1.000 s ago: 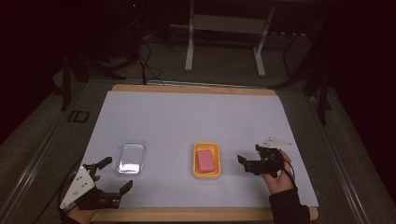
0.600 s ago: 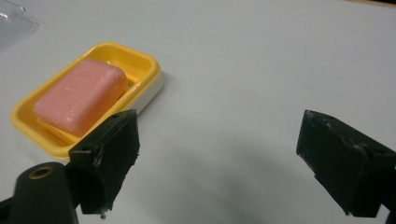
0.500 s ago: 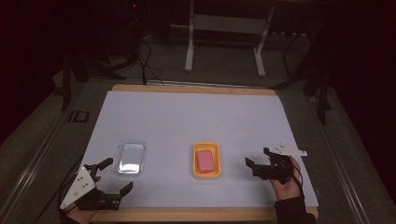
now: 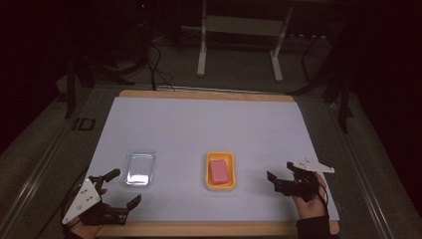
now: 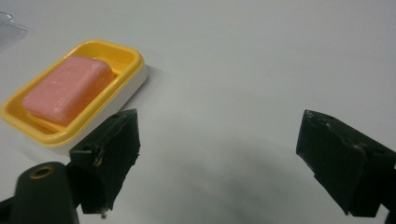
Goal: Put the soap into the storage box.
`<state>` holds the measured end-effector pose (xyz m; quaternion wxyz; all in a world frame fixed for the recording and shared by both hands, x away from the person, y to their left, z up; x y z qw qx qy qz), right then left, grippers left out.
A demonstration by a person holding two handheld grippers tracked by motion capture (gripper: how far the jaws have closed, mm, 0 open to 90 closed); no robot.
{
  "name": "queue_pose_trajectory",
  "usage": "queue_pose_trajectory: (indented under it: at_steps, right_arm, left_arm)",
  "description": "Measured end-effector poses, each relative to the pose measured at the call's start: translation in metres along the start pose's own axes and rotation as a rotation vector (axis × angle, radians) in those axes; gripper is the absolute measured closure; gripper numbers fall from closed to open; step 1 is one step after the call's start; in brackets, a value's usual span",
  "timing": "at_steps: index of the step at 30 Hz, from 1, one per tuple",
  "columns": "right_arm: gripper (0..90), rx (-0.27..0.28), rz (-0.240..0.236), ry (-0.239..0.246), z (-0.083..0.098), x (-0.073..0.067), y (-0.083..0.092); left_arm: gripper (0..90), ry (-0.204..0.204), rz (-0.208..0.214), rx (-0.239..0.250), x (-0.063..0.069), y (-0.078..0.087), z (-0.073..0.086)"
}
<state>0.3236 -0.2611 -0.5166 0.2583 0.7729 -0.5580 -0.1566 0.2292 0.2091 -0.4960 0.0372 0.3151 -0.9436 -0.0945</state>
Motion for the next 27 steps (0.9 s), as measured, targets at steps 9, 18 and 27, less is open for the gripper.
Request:
queue_pose_trajectory:
  at_steps: [9, 18, 27]
  right_arm:
    - [13.3, -0.018, -0.002, -0.006, 0.005, 0.001, -0.007]
    - [13.4, -0.017, 0.0, -0.008, 0.005, 0.002, -0.01]
    - [13.4, -0.018, 0.0, -0.013, 0.005, 0.002, -0.012]
  left_arm:
    - [0.6, 0.004, 0.005, 0.003, 0.0, 0.001, 0.0]
    - [0.6, 0.006, 0.007, 0.004, 0.0, 0.001, 0.0]
    - [0.5, 0.007, 0.009, 0.004, 0.0, 0.0, 0.0]
Point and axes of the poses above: each handheld gripper's, and its own axes: y roughly backward along the jaws, z roughly out of its underside, x roughly to its right, the point moved 7 cm from there along -y, roughly forward along the jaws, and after that the axes turned 12 degrees about z, right-handed, at the moved point
